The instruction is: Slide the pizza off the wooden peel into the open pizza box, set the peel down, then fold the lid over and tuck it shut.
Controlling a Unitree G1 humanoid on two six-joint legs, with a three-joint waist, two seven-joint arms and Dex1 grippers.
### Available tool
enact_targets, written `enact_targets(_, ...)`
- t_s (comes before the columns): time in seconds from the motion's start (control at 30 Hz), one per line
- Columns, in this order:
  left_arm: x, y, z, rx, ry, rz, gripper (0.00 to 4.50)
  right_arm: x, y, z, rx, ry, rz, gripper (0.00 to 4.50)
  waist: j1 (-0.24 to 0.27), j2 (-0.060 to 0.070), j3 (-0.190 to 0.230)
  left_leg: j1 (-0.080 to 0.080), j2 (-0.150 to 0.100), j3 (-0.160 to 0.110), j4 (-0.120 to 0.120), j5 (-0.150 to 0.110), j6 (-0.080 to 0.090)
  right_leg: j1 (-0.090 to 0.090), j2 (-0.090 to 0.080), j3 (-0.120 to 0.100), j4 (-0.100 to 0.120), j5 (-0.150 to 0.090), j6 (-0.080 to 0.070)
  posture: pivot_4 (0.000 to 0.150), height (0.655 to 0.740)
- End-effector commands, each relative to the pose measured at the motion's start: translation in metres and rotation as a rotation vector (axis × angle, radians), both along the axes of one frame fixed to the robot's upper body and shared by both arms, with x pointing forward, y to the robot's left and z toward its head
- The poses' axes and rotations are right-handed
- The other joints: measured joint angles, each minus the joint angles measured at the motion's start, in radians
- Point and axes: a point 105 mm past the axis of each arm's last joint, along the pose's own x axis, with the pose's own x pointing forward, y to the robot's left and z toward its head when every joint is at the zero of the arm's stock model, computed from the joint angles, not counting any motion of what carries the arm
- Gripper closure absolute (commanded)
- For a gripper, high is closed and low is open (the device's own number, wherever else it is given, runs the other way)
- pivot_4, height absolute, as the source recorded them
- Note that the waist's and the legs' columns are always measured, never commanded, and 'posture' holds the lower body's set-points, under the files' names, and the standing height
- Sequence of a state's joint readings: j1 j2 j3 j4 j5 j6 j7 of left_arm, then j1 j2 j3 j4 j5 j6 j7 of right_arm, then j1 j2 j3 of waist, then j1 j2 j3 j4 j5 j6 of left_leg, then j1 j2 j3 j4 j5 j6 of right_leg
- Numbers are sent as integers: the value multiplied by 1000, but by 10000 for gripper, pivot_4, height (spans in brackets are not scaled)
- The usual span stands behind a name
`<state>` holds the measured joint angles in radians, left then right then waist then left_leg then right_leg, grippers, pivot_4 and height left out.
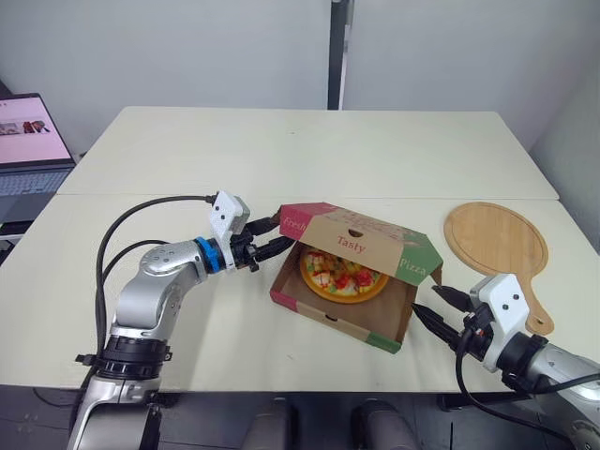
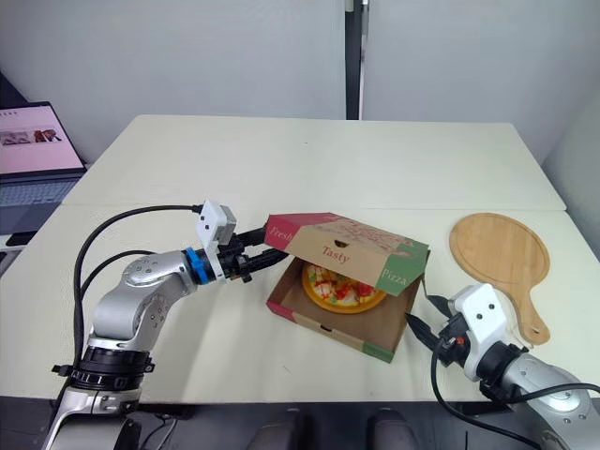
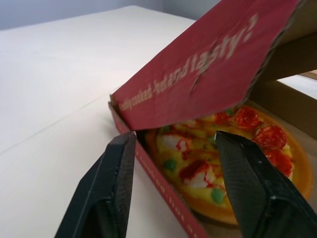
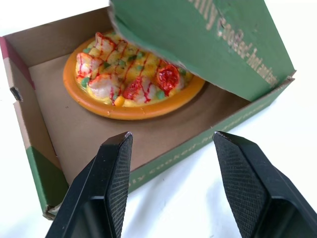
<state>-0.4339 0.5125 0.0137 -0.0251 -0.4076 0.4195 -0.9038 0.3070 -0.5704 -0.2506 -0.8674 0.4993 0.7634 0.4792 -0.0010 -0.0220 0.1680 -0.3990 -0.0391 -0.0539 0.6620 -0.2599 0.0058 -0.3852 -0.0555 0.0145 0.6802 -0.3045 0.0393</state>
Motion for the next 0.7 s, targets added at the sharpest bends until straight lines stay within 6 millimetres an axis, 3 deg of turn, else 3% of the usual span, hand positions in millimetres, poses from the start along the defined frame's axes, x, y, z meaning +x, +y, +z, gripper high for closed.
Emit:
enact_targets(0.03,1,-8,20,-32,-82,2,20323,-1,3,8,-7,-41,22,16938,0,0,0,0,0,0,0,0,0,0,0,0,0,0,0,1500,7318)
enact_targets(0.07,0,-10,21,-43,-87,7,20323,-1,4,9,-7,-42,22,16938,0,0,0,0,0,0,0,0,0,0,0,0,0,0,0,1500,7318)
enact_targets(0.17,-1,-12,23,-57,-98,18,26224,-1,5,10,-8,-45,23,16938,0,0,0,0,0,0,0,0,0,0,0,0,0,0,0,1500,7318)
enact_targets(0.37,2,-12,25,-68,-122,64,44842,1,6,12,-7,-50,27,16938,0,0,0,0,0,0,0,0,0,0,0,0,0,0,0,1500,7318)
enact_targets(0.7,-4,-15,20,-57,-111,76,44842,-1,-18,11,-74,4,8,16938,1,0,0,0,0,0,0,0,0,0,0,0,0,0,0,1500,7318)
